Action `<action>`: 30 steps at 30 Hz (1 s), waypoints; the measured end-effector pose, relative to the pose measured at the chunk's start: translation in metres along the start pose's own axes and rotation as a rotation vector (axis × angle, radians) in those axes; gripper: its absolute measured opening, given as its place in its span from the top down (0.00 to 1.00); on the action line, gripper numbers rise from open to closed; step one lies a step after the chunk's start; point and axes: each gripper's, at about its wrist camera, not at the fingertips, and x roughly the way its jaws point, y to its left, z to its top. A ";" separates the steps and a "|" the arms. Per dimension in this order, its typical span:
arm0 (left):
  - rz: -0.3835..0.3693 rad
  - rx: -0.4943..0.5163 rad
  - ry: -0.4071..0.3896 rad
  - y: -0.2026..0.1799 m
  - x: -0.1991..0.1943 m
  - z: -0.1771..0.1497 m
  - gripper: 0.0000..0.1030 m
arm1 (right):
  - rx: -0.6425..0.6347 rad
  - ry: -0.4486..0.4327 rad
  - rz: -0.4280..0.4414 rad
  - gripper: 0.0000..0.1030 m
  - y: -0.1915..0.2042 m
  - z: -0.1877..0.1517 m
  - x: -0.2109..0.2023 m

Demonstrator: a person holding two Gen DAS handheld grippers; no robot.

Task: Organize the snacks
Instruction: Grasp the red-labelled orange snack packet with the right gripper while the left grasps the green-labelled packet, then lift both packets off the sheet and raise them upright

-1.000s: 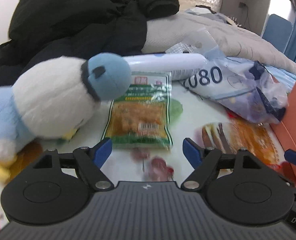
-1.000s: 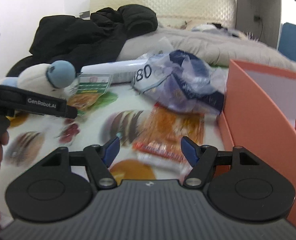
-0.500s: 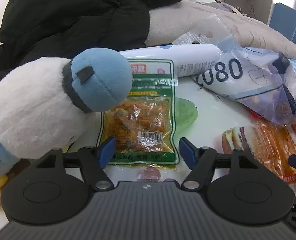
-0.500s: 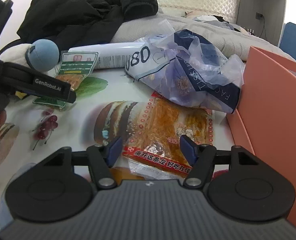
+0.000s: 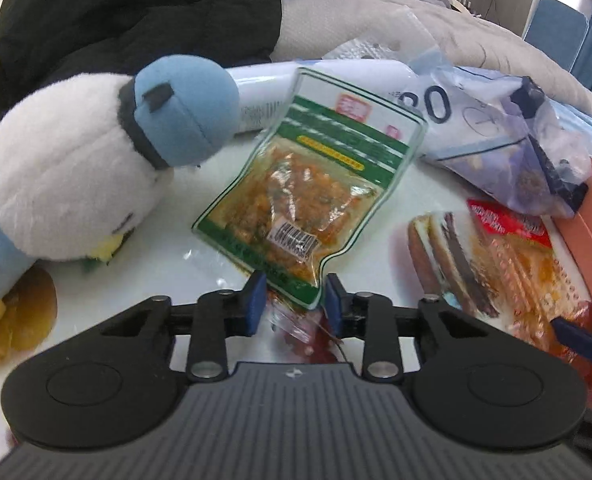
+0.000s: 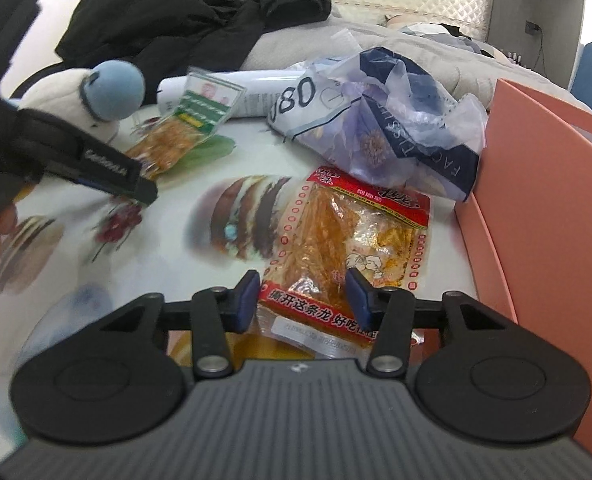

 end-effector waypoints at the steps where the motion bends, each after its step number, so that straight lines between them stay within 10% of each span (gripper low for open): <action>1: -0.003 -0.003 0.003 -0.001 -0.002 -0.002 0.70 | -0.002 0.003 0.004 0.52 0.001 -0.003 -0.004; 9: 0.008 0.006 0.002 -0.015 -0.015 -0.015 0.93 | -0.015 0.013 0.024 0.52 0.003 -0.023 -0.031; 30: 0.012 -0.048 0.003 -0.031 -0.146 -0.138 0.97 | -0.069 0.027 0.074 0.66 0.004 -0.076 -0.123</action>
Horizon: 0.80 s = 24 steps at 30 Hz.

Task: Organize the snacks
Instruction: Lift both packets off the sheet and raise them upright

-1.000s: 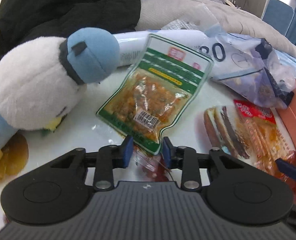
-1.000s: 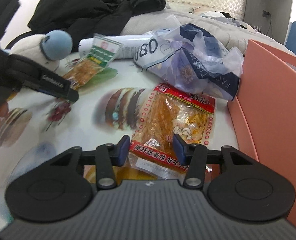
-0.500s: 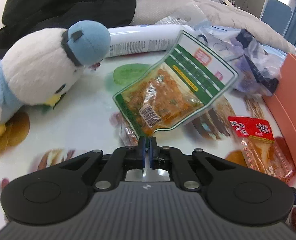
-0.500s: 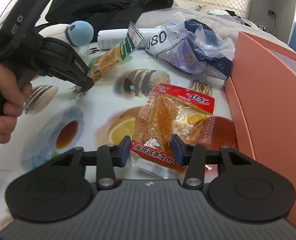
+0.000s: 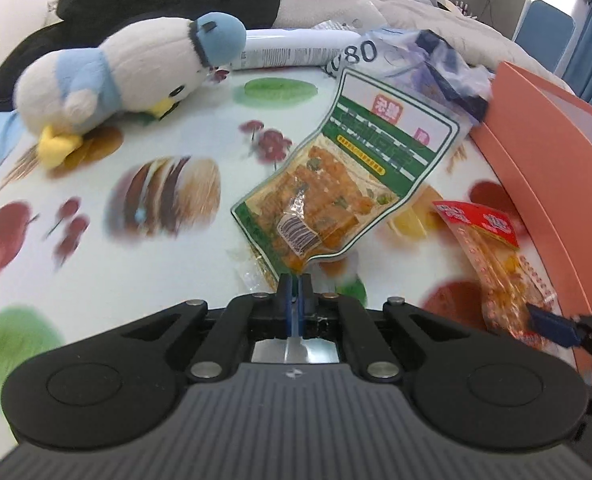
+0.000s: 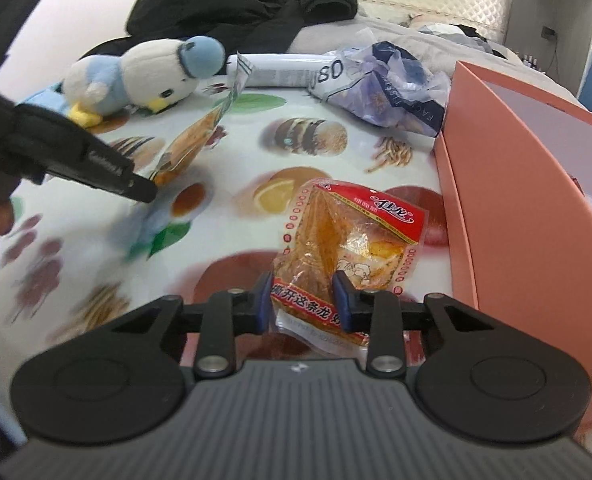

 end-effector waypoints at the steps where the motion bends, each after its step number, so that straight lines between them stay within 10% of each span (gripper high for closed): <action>1: 0.001 -0.003 -0.001 -0.001 -0.008 -0.007 0.97 | -0.010 0.003 0.006 0.66 0.002 -0.004 -0.007; 17: -0.030 -0.098 0.091 -0.032 -0.104 -0.104 0.96 | -0.101 0.045 0.103 0.65 0.008 -0.054 -0.087; 24: -0.077 -0.093 0.076 -0.039 -0.116 -0.113 0.83 | -0.075 0.083 0.121 0.47 0.004 -0.056 -0.084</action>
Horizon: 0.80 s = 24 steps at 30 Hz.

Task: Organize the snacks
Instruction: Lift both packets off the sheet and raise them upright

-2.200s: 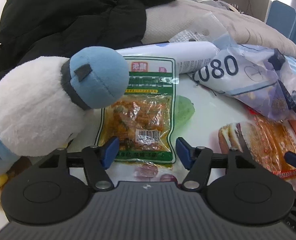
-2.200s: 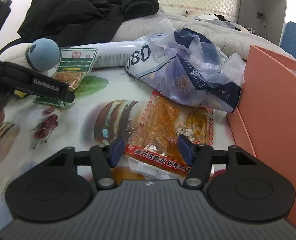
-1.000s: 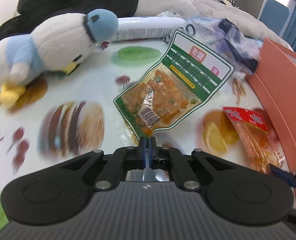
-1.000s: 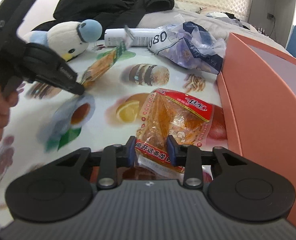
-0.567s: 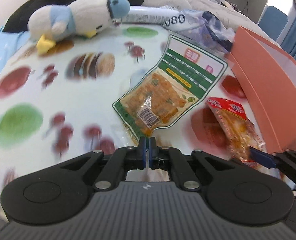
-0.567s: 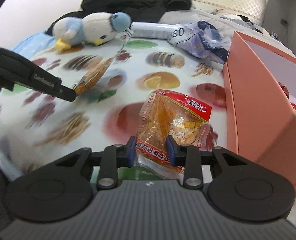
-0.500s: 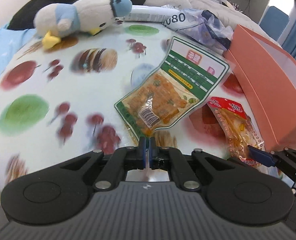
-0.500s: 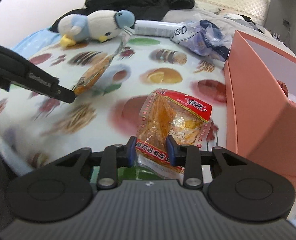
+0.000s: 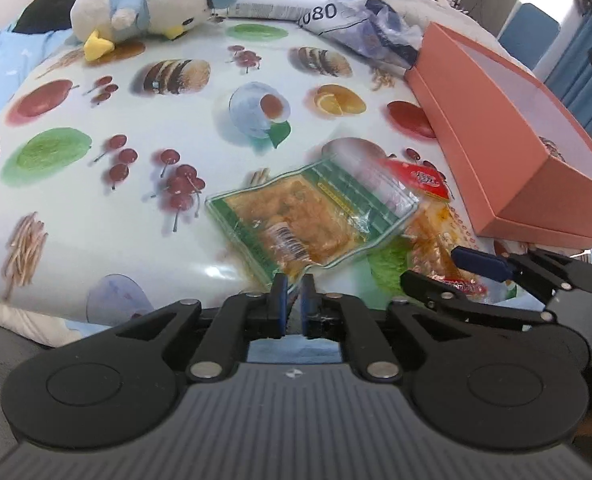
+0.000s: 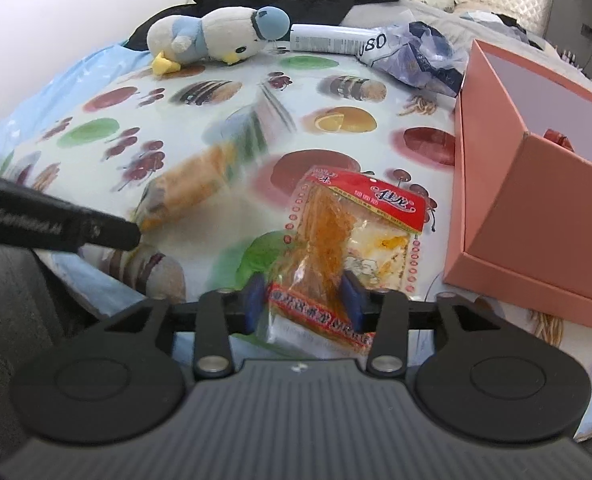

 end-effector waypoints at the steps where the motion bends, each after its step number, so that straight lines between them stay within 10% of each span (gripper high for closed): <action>1: -0.003 0.005 -0.010 0.000 -0.002 0.000 0.76 | 0.004 0.002 -0.003 0.45 -0.001 0.000 0.000; 3: -0.011 0.021 -0.041 0.002 -0.006 0.001 0.43 | 0.015 -0.006 -0.003 0.44 -0.002 0.000 -0.001; 9: -0.051 0.217 -0.058 0.005 0.006 0.029 0.17 | 0.113 -0.069 0.039 0.45 -0.015 0.001 -0.007; 24: -0.117 0.712 0.068 -0.018 0.067 0.045 0.10 | 0.116 -0.019 0.005 0.46 -0.019 -0.002 0.012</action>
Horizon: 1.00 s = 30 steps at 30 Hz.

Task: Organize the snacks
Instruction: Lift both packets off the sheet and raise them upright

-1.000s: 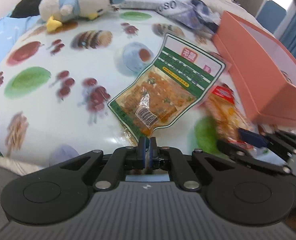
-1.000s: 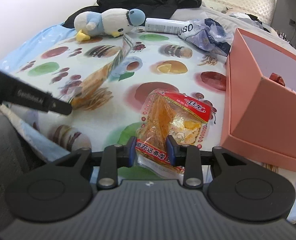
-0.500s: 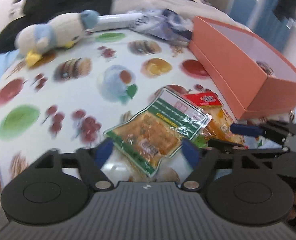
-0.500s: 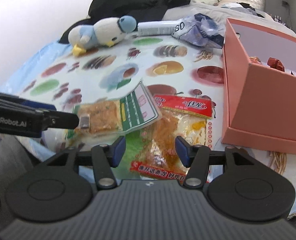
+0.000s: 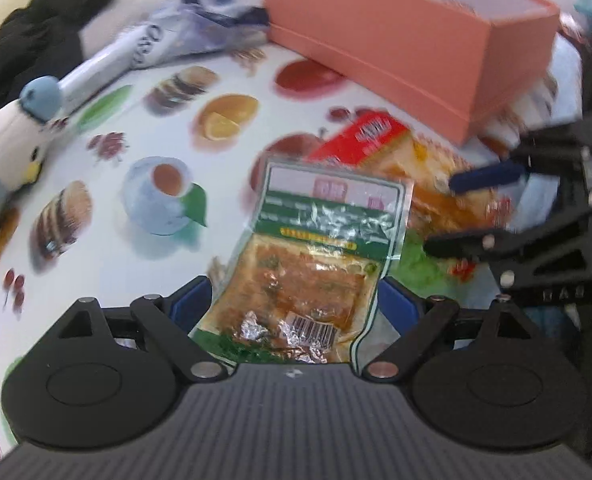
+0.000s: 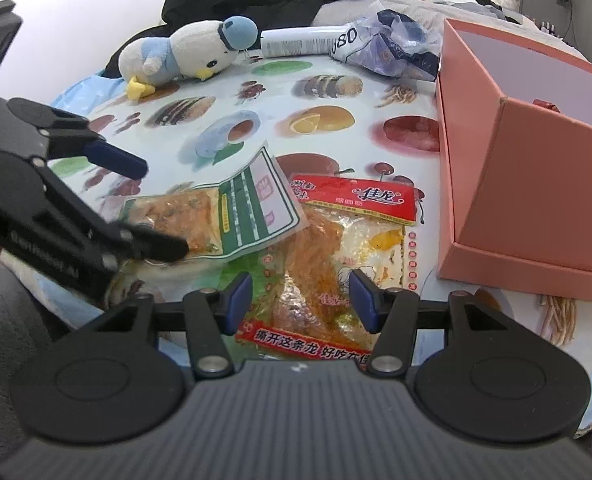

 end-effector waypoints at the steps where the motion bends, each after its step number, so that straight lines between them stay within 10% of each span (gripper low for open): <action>1: 0.003 0.019 0.012 -0.002 0.004 0.000 0.10 | -0.004 0.009 -0.010 0.46 0.000 0.000 0.001; 14: -0.019 -0.110 0.089 0.001 0.019 0.002 0.11 | -0.040 0.017 -0.005 0.45 -0.001 -0.002 0.008; 30: 0.014 -0.177 0.073 -0.009 0.004 0.003 0.51 | -0.061 0.017 0.005 0.70 -0.007 0.002 0.005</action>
